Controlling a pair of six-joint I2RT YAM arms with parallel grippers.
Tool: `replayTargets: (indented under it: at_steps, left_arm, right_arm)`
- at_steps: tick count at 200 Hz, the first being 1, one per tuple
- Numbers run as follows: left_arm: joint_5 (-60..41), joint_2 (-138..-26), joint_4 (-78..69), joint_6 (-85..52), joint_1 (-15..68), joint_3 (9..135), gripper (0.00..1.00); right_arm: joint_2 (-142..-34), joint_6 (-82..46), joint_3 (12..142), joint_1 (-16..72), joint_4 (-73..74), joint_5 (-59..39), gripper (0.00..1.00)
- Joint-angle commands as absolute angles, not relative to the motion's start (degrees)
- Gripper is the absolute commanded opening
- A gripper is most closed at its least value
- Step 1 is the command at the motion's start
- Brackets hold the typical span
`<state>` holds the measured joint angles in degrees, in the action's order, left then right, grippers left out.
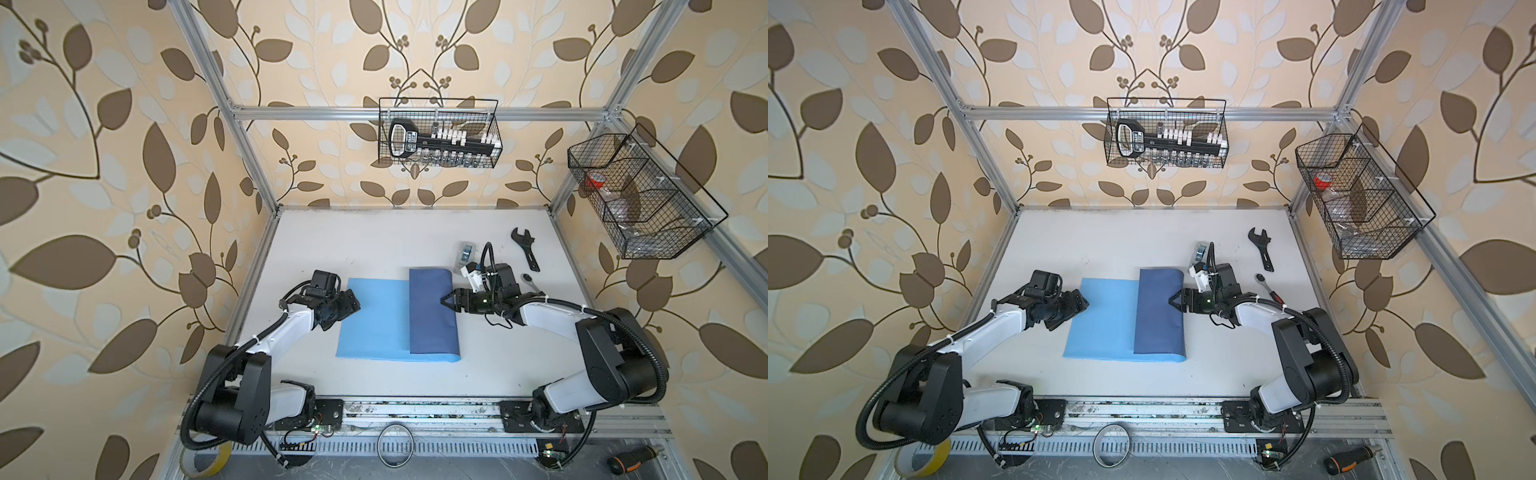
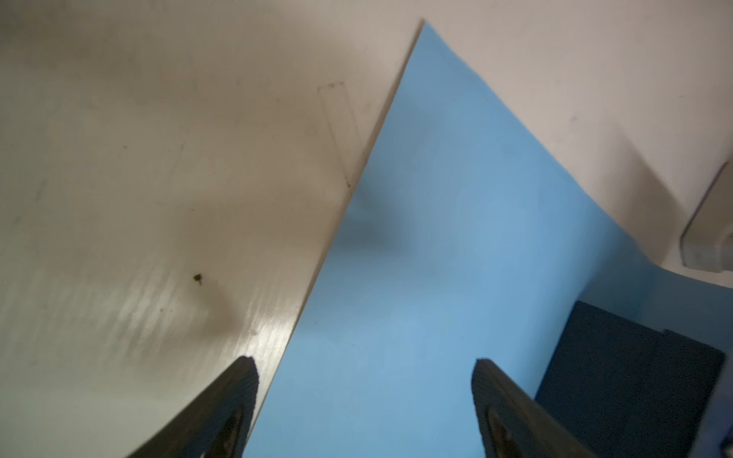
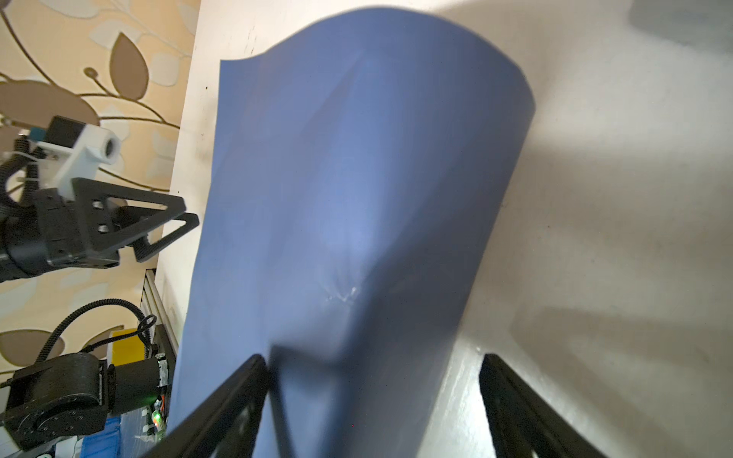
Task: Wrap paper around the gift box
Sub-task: 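Release the paper with the left gripper and draw it back toward the robot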
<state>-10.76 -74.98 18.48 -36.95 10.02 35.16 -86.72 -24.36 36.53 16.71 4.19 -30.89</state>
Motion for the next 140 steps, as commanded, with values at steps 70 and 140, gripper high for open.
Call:
replayTargets:
  at_steps: [70, 140]
  left_arm:
    - [-27.5, -79.6, 10.2, -36.9, 9.5, 32.1, 0.75]
    - [-13.0, -59.9, 21.1, -42.1, 9.6, 25.5, 0.82]
  right_arm:
    - [-85.8, -23.2, 34.4, 16.7, -0.8, -26.5, 0.84]
    - [-85.0, -22.9, 34.8, 17.1, -1.8, -26.3, 0.83]
